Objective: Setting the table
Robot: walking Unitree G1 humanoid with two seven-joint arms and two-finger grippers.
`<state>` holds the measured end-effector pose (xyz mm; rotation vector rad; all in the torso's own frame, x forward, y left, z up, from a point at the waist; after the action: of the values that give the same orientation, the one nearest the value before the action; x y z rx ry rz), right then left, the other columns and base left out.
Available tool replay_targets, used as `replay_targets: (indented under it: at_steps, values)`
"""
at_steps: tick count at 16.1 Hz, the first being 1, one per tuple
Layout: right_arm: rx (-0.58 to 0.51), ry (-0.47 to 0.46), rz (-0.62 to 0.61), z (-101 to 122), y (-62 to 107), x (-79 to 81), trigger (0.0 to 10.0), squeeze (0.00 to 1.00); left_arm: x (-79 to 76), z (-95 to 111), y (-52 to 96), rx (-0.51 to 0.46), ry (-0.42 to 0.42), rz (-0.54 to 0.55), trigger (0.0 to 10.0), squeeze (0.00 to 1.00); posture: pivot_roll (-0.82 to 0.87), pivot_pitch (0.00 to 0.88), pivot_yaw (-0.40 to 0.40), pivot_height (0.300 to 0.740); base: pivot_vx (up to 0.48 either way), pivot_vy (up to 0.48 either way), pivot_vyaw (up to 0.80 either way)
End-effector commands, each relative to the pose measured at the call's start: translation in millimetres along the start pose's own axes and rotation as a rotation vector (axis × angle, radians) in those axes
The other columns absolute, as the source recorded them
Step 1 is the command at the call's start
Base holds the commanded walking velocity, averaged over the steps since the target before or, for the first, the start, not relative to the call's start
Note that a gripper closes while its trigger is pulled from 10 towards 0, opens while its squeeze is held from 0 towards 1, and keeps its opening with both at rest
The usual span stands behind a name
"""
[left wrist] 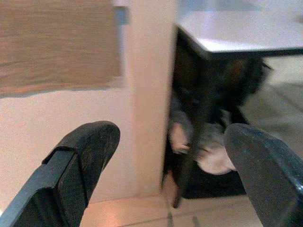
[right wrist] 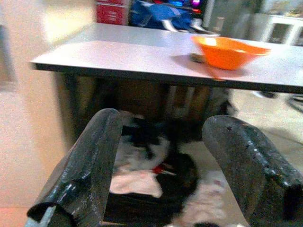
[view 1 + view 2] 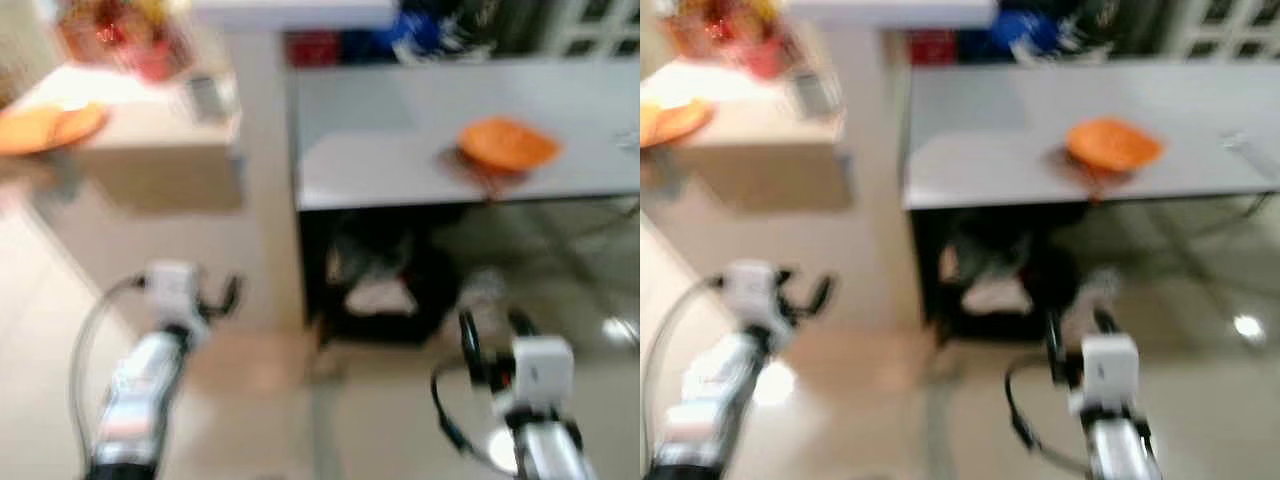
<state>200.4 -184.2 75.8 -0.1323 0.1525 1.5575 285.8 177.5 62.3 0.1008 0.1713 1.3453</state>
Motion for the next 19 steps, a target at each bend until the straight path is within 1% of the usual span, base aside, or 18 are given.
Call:
replay_targets:
  at_steps: [1,2,3,4,5,6,7,8,9,10,12,13,15,16,17,18,19]
  values:
    - [0.013,-0.015,-0.007,-7.5,-0.5,-2.6,10.0,0.00,-12.7,15.1,-7.3,-0.053,-0.025,-0.052,10.0,0.00,0.00,0.000,0.056,0.740,0.000,0.000,0.00]
    - [0.009,-0.016,-0.006,-9.6,-4.4,-3.3,10.0,0.00,-15.8,16.5,-10.9,-0.051,-0.022,-0.051,10.0,0.00,0.00,0.000,0.057,0.740,0.000,0.000,0.00]
    - [0.011,-0.023,-0.002,-12.5,-8.4,-2.6,10.0,0.00,-18.2,14.4,-14.0,-0.032,-0.038,-0.056,10.0,0.00,0.00,0.000,0.056,0.740,0.000,0.000,0.00]
    - [0.045,-0.028,0.006,-23.0,-11.2,-1.1,10.0,0.00,-20.8,0.3,-19.4,0.055,-0.094,-0.073,10.0,0.00,0.00,0.000,0.055,0.740,0.000,0.000,0.00]
    - [0.115,-0.034,0.001,-42.6,-13.5,-2.0,10.0,0.00,-20.7,-14.1,-25.3,0.123,-0.090,-0.064,10.0,0.00,0.00,0.000,0.054,0.740,0.000,0.000,0.00]
    - [0.141,-0.034,0.003,-49.5,-14.1,-2.3,10.0,0.00,-20.7,-18.4,-26.9,0.144,-0.097,-0.061,10.0,0.00,0.00,0.000,0.056,0.740,0.000,0.000,0.00]
    - [0.172,-0.028,-0.001,-59.5,-15.5,-4.0,10.0,0.00,-23.6,-26.9,-29.6,0.172,-0.108,-0.072,10.0,0.00,0.00,0.000,0.056,0.740,0.000,0.000,0.00]
    - [0.250,-0.046,-0.027,-82.8,-18.1,-14.0,10.0,0.00,-32.9,-53.7,-32.4,0.257,-0.115,-0.104,10.0,0.00,0.00,0.000,0.058,0.740,0.000,0.000,0.00]
    - [0.276,-0.053,-0.034,-89.3,-18.5,-16.7,10.0,0.00,-37.2,-62.6,-32.1,0.290,-0.100,-0.119,10.0,0.00,-0.01,0.000,0.058,0.740,0.000,0.000,0.00]
    - [0.333,-0.057,-0.031,-102.7,-18.9,-16.0,10.0,0.00,-45.3,-80.4,-30.9,0.383,-0.094,-0.145,10.0,0.00,-0.02,0.000,0.054,0.740,0.000,0.000,0.00]
    - [0.370,-0.052,-0.031,-110.7,-17.9,-14.9,10.0,0.00,-48.7,-88.8,-29.6,0.432,-0.092,-0.152,10.0,0.00,-0.02,0.000,0.055,0.740,0.000,0.000,0.00]
    - [0.496,-0.061,-0.015,-134.1,-9.5,-8.0,10.0,0.00,-56.7,-104.9,-24.6,0.521,-0.123,-0.179,10.0,0.00,-0.02,0.000,0.060,0.740,0.000,0.000,0.00]
    - [0.585,-0.059,0.029,-148.5,-2.0,4.1,10.0,0.00,-58.8,-123.5,-12.8,0.619,-0.162,-0.185,10.0,0.00,-0.02,0.000,0.065,0.740,0.000,0.000,0.00]
    - [0.596,-0.057,0.035,-150.1,-0.9,6.1,10.0,0.00,-58.4,-127.3,-9.9,0.641,-0.165,-0.182,10.0,0.00,-0.02,0.000,0.065,0.740,0.000,0.000,0.00]
    - [0.636,-0.047,0.064,-155.3,3.1,12.4,10.0,0.00,-56.5,-138.2,-0.4,0.712,-0.166,-0.173,10.0,0.00,-0.03,0.000,0.070,0.740,0.000,0.000,0.00]
    - [0.702,-0.052,0.073,-163.2,10.2,17.9,10.0,0.00,-52.5,-152.3,14.1,0.817,-0.157,-0.159,10.0,0.00,-0.04,0.000,0.081,0.740,0.000,0.000,0.00]
    - [0.778,-0.081,0.052,-171.3,17.9,19.1,10.0,0.00,-49.9,-163.8,27.5,0.903,-0.179,-0.164,10.0,0.00,-0.04,0.000,0.082,0.740,0.000,0.000,0.00]
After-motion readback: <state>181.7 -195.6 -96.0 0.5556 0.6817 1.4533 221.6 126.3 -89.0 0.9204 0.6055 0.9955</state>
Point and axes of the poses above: a point about 5 cm out from each wrist's last joint towards the gripper, its own y axis pointing back from the gripper into the wrist, its own z axis along the axis of the wrist's last joint, x = y × z, the point moved 2 cm from there along -y, pointing out of the wrist towards the gripper, and after that the axes turned 2 degrees about y, right-handed, at the moved point
